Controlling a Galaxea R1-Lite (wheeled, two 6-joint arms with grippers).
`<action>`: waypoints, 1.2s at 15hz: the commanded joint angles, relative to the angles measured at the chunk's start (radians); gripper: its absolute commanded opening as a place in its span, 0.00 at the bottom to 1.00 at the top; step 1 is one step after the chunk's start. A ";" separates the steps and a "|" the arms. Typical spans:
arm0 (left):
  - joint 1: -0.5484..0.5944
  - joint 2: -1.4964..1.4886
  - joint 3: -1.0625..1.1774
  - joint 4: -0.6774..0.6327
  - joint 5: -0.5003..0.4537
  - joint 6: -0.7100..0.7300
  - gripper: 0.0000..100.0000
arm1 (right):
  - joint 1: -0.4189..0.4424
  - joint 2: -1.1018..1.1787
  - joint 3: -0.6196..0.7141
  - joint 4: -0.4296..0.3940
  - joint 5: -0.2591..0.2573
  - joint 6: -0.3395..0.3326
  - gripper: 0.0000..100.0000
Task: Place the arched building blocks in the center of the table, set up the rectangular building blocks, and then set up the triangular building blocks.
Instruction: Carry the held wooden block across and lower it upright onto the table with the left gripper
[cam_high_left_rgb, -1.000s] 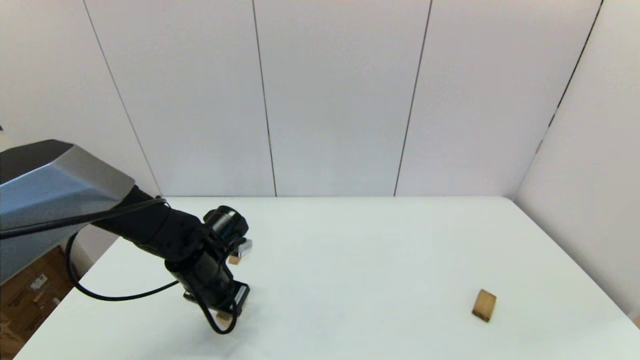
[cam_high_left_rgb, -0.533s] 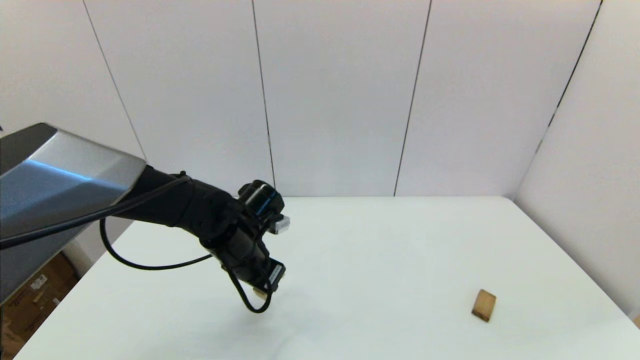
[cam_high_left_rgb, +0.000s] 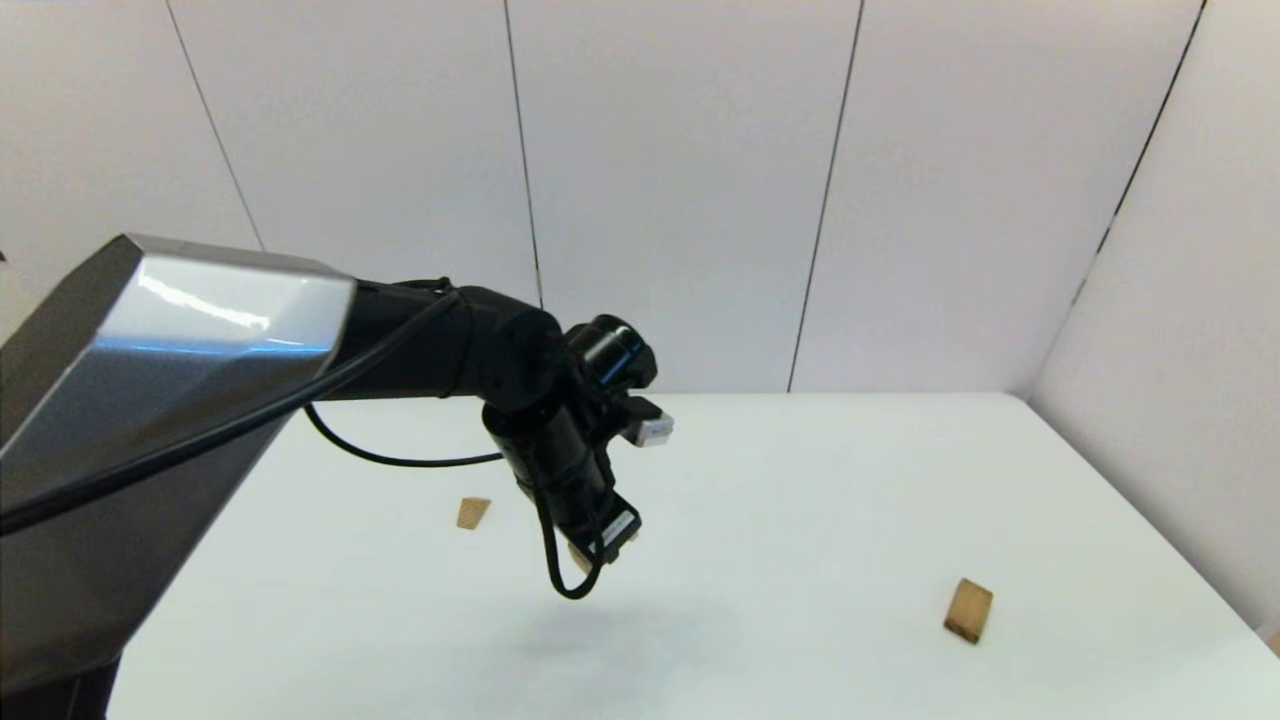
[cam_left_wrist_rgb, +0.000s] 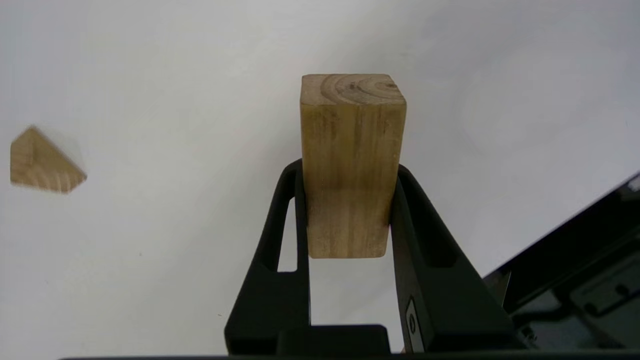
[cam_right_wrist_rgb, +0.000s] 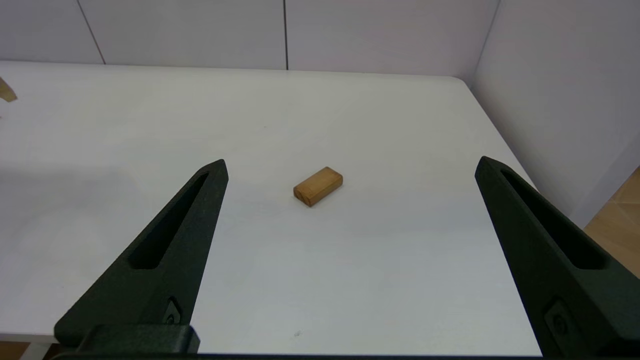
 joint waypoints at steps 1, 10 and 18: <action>-0.085 0.155 -0.216 0.168 -0.003 0.119 0.00 | 0.000 0.000 -0.001 0.000 0.000 -0.001 1.00; -0.144 0.282 -0.280 0.151 -0.013 0.418 0.00 | 0.000 0.000 0.001 0.000 0.000 -0.001 1.00; -0.154 0.326 -0.280 0.094 -0.029 0.478 0.00 | 0.000 0.000 -0.001 0.000 0.000 -0.001 1.00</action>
